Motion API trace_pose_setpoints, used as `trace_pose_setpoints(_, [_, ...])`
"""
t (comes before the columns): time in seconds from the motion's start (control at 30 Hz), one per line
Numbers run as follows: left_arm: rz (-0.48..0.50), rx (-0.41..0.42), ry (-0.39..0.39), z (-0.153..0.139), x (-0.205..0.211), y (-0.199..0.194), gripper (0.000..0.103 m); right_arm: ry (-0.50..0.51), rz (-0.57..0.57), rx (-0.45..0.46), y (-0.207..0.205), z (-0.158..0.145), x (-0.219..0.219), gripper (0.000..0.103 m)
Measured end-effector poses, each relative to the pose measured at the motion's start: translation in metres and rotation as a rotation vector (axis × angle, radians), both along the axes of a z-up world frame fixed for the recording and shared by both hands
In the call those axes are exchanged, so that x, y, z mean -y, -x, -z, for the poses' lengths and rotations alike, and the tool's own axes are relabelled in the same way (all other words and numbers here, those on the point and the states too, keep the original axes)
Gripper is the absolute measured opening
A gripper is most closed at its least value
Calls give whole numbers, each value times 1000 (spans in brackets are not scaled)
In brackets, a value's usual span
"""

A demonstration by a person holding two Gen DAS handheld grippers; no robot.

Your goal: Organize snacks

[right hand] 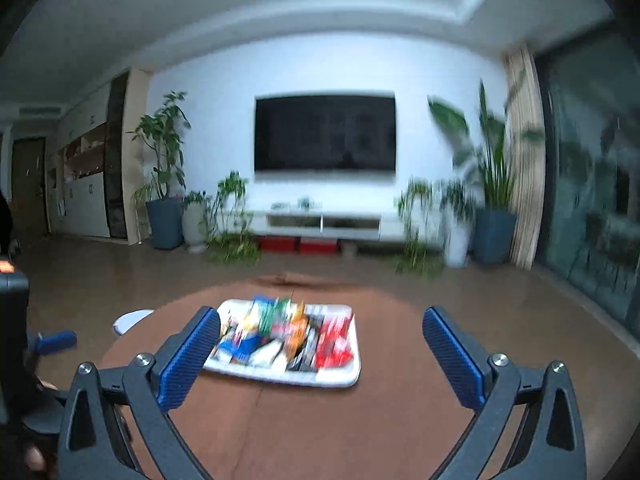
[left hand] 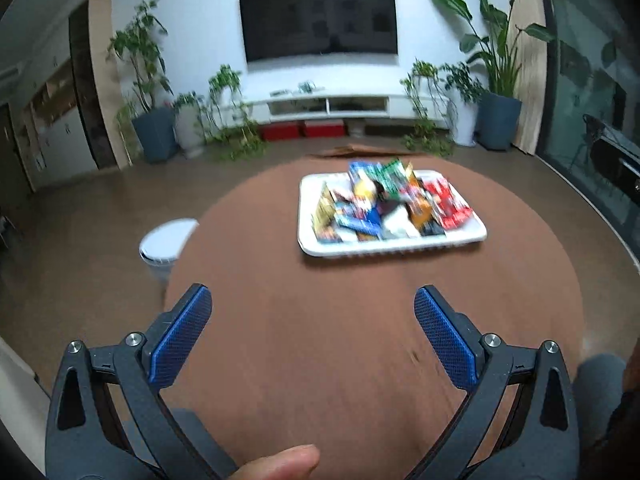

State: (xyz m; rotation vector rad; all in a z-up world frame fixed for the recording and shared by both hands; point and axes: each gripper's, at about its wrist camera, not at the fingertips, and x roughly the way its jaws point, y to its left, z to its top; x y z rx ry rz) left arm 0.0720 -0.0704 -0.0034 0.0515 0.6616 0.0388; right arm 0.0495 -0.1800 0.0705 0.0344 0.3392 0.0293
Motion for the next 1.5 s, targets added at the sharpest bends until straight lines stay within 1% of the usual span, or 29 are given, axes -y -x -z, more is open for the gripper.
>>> trace_pose_setpoints(0.1, [11,-38,17,9,3,9,103,-23,20,-33,11,16,4,103])
trace_pose_setpoints(0.2, [16,-53,39,13,4,9,103,13,41,-60,18,30,1,103])
trace_pose_setpoints(0.27, [10,-58,35,13,3,11,103,35,53,-79,20,36,-1,103])
trace_pose_setpoints(0.37, [5,-71,40,13,-1,8,103,36,68,-113,19,46,0,103])
trace_pose_setpoints(0.5, [-4,-104,67,17,-7,-2,103,37,87,-156,17,58,1,103])
trace_pose_setpoints(0.87, [-7,-130,67,26,-10,-12,103,51,74,-203,17,67,-5,103])
trace_pose_setpoints(1.5, [0,-139,67,28,-9,-14,103,39,78,-234,12,69,0,103])
